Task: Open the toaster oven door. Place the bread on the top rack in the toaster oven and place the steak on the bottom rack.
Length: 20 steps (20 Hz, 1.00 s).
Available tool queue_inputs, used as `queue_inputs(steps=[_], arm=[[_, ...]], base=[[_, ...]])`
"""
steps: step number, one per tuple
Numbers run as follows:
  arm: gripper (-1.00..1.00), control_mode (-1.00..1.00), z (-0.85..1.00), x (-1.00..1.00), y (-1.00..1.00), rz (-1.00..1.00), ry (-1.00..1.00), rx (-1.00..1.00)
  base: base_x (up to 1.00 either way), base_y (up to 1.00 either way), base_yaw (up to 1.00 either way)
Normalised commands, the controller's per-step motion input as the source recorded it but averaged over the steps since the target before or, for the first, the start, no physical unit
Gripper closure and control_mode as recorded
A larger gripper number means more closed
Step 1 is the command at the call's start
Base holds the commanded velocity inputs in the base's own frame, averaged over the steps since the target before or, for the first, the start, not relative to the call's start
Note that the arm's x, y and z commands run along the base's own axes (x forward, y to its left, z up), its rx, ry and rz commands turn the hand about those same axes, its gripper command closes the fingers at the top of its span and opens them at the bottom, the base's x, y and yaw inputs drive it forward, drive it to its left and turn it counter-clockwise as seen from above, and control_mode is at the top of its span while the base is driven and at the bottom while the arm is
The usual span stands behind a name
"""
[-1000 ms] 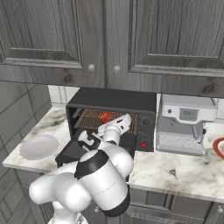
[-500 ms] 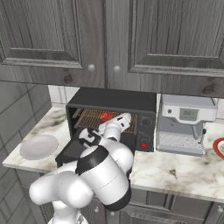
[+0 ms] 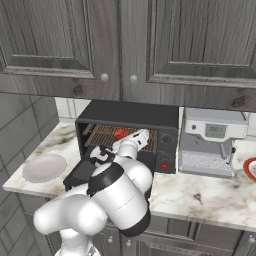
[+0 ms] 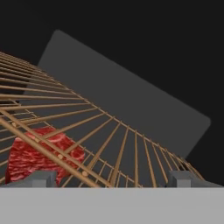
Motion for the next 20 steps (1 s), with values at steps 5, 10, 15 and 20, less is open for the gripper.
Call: queue_inputs(steps=[5, 10, 15, 20], arm=[[-1.0, -1.0, -0.01, 0.03, 0.0, -0.01, 0.0, 0.0], [-1.0, -1.0, -0.06, 0.0, 0.03, -0.03, 0.0, -0.01], [-1.0, -1.0, -0.02, 0.02, 0.05, -0.03, 0.0, 0.0], [1.0, -1.0, -0.03, 0.06, 0.03, -0.02, 0.0, 0.0]], base=[[0.0, 0.0, 0.0], [0.0, 0.0, 0.0], [0.0, 0.0, 0.0], [0.0, 0.0, 0.0]])
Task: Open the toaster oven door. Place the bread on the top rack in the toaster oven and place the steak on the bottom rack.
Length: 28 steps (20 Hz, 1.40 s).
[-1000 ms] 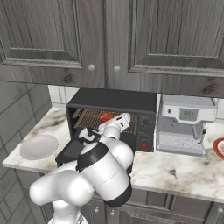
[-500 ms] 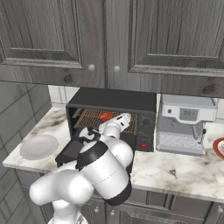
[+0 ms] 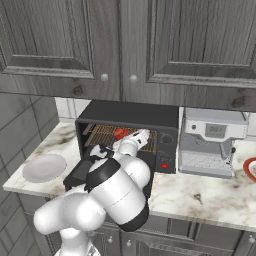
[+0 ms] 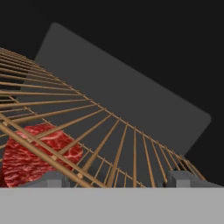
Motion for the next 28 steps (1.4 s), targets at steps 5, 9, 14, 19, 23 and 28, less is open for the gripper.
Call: queue_inputs(steps=[5, 9, 14, 19, 23, 28], arm=[[1.0, -1.0, -0.1, 0.03, 0.0, -0.02, 0.0, 0.0], [1.0, -1.0, -0.14, 0.0, 0.01, -0.01, 0.01, 0.0], [1.0, -1.0, -0.14, -0.12, 0.03, -0.01, 0.02, 0.0], [1.0, -1.0, -0.1, -0.24, 0.01, -0.01, 0.03, 0.0], [1.0, -1.0, -0.11, -0.3, 0.04, 0.0, 0.05, 0.0], [1.0, -1.0, -0.09, -0.38, 0.02, 0.0, 0.09, 0.0]], base=[[0.0, 0.0, 0.0], [0.0, 0.0, 0.0], [0.0, 0.0, 0.0], [0.0, 0.0, 0.0], [0.0, 0.0, 0.0], [0.0, 0.0, 0.0]])
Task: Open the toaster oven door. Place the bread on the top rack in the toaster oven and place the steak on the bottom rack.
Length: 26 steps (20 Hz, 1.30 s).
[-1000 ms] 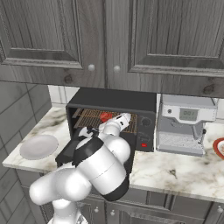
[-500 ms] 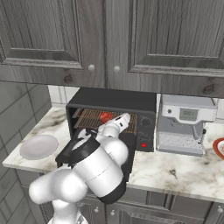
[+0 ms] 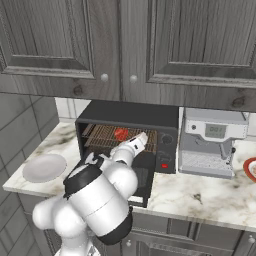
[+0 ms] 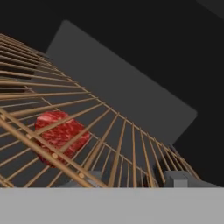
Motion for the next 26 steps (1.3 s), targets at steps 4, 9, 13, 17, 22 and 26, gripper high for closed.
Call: queue_inputs(steps=[4, 9, 13, 17, 22, 26], arm=[[1.0, -1.0, -0.04, -0.39, 0.01, 0.0, 0.14, 0.0], [1.0, -1.0, -0.04, -0.42, 0.0, 0.0, 0.16, 0.0], [1.0, -1.0, -0.07, -0.46, 0.0, 0.0, 0.16, 0.0], [1.0, -1.0, -0.09, -0.45, 0.0, 0.0, 0.16, 0.0], [1.0, -1.0, -0.15, -0.43, 0.06, 0.0, 0.19, 0.0], [1.0, -1.0, -0.19, -0.41, 0.11, 0.0, 0.23, 0.0]], base=[[0.0, 0.0, 0.0], [0.0, 0.0, 0.0], [0.0, 0.0, 0.0], [0.0, 0.0, 0.0], [0.0, 0.0, 0.0], [0.0, 0.0, 0.0]])
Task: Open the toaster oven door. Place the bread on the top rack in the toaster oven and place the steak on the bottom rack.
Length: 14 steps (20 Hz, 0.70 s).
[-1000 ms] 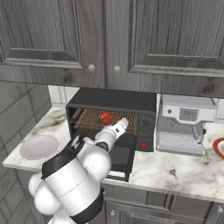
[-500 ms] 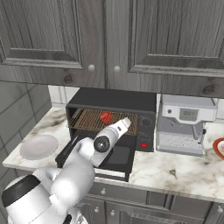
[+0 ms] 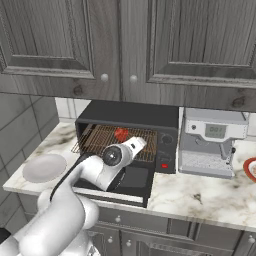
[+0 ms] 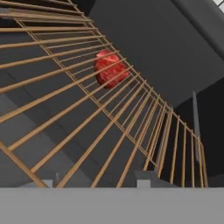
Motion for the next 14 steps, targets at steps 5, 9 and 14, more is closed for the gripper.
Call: queue_inputs(steps=[5, 9, 14], arm=[[1.0, -1.0, -0.2, -0.43, 0.09, 0.0, 0.23, 0.0], [1.0, -1.0, -0.08, -0.37, 0.02, 0.0, 0.15, 0.0], [1.0, -1.0, 0.37, -0.41, 0.0, 0.0, 0.0, 0.06]], base=[[0.0, 0.0, 0.0], [0.0, 0.0, 0.0], [0.0, 0.0, 0.0]])
